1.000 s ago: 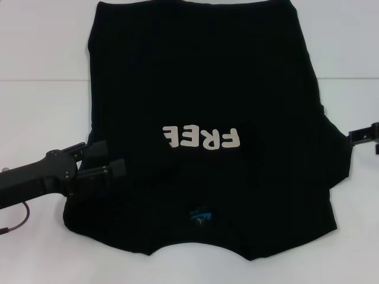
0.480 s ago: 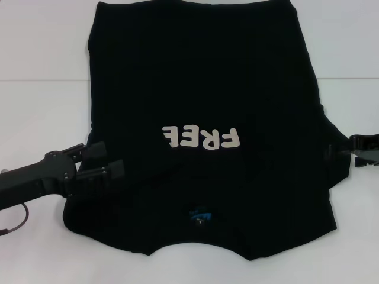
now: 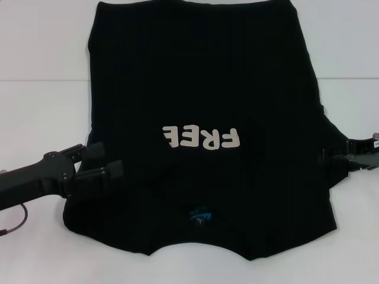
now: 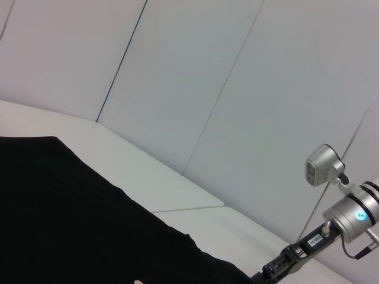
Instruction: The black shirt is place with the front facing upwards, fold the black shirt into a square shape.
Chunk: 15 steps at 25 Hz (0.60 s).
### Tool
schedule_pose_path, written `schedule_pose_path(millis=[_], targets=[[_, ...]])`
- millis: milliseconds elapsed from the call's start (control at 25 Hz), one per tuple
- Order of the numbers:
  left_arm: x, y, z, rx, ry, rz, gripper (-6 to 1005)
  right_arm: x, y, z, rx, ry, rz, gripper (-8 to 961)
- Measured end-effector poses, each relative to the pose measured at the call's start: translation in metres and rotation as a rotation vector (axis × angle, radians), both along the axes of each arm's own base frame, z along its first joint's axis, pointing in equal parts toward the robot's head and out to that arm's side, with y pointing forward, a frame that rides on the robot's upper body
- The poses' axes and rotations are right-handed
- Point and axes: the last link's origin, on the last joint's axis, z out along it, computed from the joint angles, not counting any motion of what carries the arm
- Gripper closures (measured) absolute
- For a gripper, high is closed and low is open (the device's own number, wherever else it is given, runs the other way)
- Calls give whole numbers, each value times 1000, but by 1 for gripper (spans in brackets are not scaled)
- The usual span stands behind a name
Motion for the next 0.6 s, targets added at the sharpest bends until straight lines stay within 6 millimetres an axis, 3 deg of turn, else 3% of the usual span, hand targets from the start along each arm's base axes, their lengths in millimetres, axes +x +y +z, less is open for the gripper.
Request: schedule_pose_path(millis=[520,600], targets=[[0,0,0,0,-1,1,92,-3,2,-3,3,2,7,53],[0,0,0,0,0,1,92,-3,2,-2,3,1,6,100]])
